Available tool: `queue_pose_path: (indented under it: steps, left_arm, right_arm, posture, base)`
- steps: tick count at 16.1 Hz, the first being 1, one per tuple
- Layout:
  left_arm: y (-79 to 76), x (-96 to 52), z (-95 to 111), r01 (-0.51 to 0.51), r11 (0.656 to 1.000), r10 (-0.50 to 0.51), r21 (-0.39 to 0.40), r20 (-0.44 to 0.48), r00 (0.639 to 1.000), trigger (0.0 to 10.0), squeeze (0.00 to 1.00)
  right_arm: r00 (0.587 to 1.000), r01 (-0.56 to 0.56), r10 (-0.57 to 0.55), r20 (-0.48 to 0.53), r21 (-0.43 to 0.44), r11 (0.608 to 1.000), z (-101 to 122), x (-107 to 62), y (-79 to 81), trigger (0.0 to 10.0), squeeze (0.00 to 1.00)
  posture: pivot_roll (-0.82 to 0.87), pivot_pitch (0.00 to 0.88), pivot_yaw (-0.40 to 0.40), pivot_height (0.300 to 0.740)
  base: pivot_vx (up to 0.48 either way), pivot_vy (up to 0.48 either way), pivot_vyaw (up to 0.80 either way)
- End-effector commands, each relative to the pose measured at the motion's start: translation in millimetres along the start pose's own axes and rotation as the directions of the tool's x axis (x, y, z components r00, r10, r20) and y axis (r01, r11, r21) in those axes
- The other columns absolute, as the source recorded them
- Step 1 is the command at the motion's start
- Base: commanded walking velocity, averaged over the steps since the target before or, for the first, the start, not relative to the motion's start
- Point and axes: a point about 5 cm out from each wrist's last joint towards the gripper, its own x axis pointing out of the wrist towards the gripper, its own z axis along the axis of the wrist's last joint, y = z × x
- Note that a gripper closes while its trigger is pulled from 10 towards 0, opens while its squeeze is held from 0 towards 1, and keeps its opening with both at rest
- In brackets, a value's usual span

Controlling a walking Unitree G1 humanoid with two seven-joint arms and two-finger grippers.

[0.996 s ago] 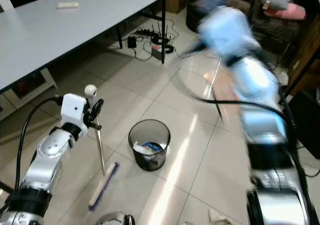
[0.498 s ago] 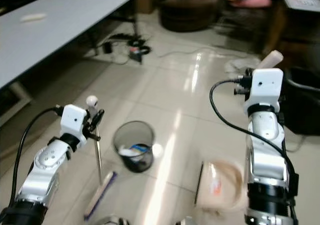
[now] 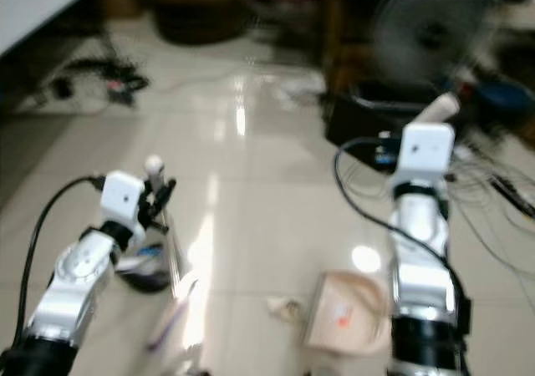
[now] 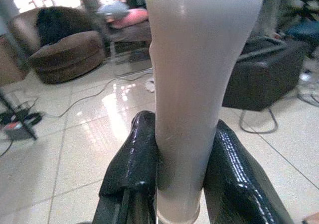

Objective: Sweep floor

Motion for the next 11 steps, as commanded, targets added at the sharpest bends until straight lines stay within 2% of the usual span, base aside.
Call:
queue_pose_path:
  steps: [1, 2, 4, 6, 7, 8, 10, 11]
  left_arm:
    - [-4.1, 3.4, 9.4, 0.01, 1.0, -0.01, 0.002, 0.045, 0.999, 10.0, 0.0]
    - [-4.4, 4.3, 11.0, 0.01, 1.0, -0.01, 0.002, 0.051, 0.999, 10.0, 0.0]
    - [-5.4, 8.4, 13.9, 0.011, 1.0, -0.011, 0.004, 0.059, 0.998, 10.0, 0.0]
    - [-1.2, 13.1, 18.6, -0.027, 1.0, 0.028, -0.009, 0.07, 0.997, 10.0, 0.0]
    - [2.7, 17.1, 26.3, -0.049, 0.998, 0.051, -0.027, 0.096, 0.994, 10.0, 0.0]
    - [5.4, 18.2, 29.4, -0.072, 0.997, 0.073, -0.008, 0.11, 0.991, 10.0, 0.0]
    - [7.0, 18.2, 29.9, -0.076, 0.997, 0.079, -0.027, 0.109, 0.991, 10.0, 0.0]
    - [8.8, 17.9, 33.8, -0.093, 0.995, 0.095, -0.02, 0.143, 0.985, 10.0, 0.0]
  right_arm:
    - [0.999, 0.044, -0.045, 0.025, 0.016, 0.999, 4.6, -1.6, -10.0, 10.0, 0.0]
    - [0.998, 0.055, -0.056, 0.019, 0.032, 0.998, 3.6, -2.2, -10.6, 10.0, 0.0]
    - [0.997, 0.071, -0.07, -0.015, 0.05, 0.996, 0.6, -0.6, -12.5, 10.0, 0.0]
    - [0.997, 0.064, -0.062, -0.041, 0.061, 0.996, -1.9, 1.5, -9.6, 10.0, 0.0]
    - [0.999, 0.046, -0.045, -0.031, 0.051, 0.998, -1.9, 3.4, -3.8, 10.0, 0.0]
    - [0.999, 0.04, -0.039, -0.013, 0.059, 0.997, -0.6, 3.1, -0.7, 10.0, 0.0]
    - [1.0, 0.01, -0.012, 0.014, 0.105, 0.994, 3.0, 2.0, 3.8, 10.0, 0.0]
    - [1.0, -0.005, 0.003, 0.016, 0.11, 0.994, 4.1, 1.6, 5.4, 10.0, 0.0]
  posture:
    - [0.01, 0.046, 0.059, 0.74]
    - [0.01, 0.044, 0.06, 0.74]
    - [0.01, 0.047, 0.058, 0.74]
    - [0.02, 0.045, 0.057, 0.74]
    - [0.02, 0.048, 0.053, 0.74]
    - [0.02, 0.048, 0.053, 0.74]
    - [0.03, 0.044, 0.054, 0.74]
    - [0.03, 0.047, 0.055, 0.74]
  base:
    - [0.0, -0.401, -0.8]
    - [0.0, -0.401, -0.8]
    - [0.0, -0.398, 0.0]
    - [0.0, 0.0, 0.0]
    - [0.0, 0.45, 0.0]
    - [0.0, 0.45, 0.0]
    - [0.0, 0.0, 0.0]
    - [0.0, 0.0, 0.0]
